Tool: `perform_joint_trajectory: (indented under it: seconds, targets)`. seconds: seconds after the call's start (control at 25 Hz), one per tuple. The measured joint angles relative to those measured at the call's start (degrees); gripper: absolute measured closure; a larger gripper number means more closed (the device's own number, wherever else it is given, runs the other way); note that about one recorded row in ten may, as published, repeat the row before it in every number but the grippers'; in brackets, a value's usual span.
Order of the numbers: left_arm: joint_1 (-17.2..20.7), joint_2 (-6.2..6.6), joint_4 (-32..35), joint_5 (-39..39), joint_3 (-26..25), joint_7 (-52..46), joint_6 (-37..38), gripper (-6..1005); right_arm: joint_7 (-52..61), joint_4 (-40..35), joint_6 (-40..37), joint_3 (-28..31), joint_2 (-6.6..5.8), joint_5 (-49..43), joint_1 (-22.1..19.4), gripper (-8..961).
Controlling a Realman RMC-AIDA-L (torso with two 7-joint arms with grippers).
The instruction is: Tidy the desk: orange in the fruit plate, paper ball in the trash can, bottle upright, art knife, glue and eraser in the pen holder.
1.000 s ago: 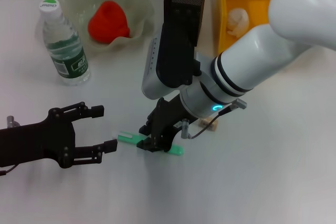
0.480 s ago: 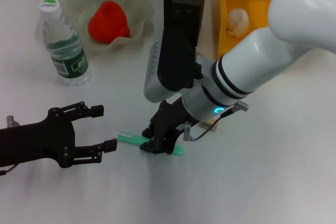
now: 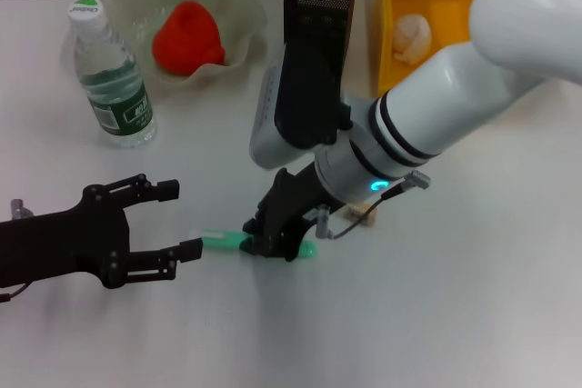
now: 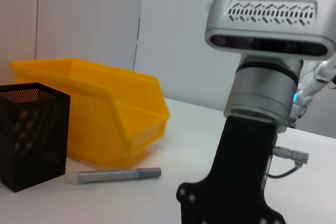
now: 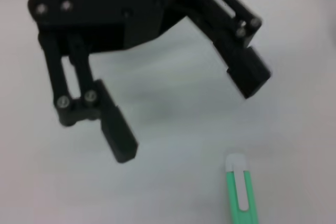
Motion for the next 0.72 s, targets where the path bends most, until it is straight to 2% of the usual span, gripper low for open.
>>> perform_joint_trajectory:
  seconds: [0.36, 0.48, 0.52, 0.56, 0.6, 0.72]
  targets:
    - [0.54, 0.50, 0.00, 0.00, -2.05, 0.00, 0.10, 135, -2.42, -1.16, -7.15, 13.03, -0.53, -0.05, -2.53, 793]
    - [0.62, 0.68, -0.15, 0.05, -2.65, 0.00, 0.52, 135, -6.36, -2.64, -12.28, 22.81, -0.69, -0.31, -6.17, 794]
    - [0.62, 0.68, -0.15, 0.05, -2.65, 0.00, 0.52, 135, -6.36, -2.64, -12.28, 22.81, -0.69, -0.31, -6.17, 794]
    - [0.61, 0.67, -0.15, 0.18, -2.64, 0.00, 0.54, 135, -8.42, -4.14, -14.10, 27.07, -0.71, -0.29, -8.18, 794]
    - [0.61, 0.67, -0.15, 0.18, -2.64, 0.00, 0.54, 135, -8.42, -4.14, -14.10, 27.07, -0.71, -0.29, -8.18, 794]
    - [0.61, 0.61, -0.16, 0.32, -2.64, 0.00, 0.54, 135, -12.06, -6.18, -16.44, 33.89, -0.70, 0.34, -11.02, 794]
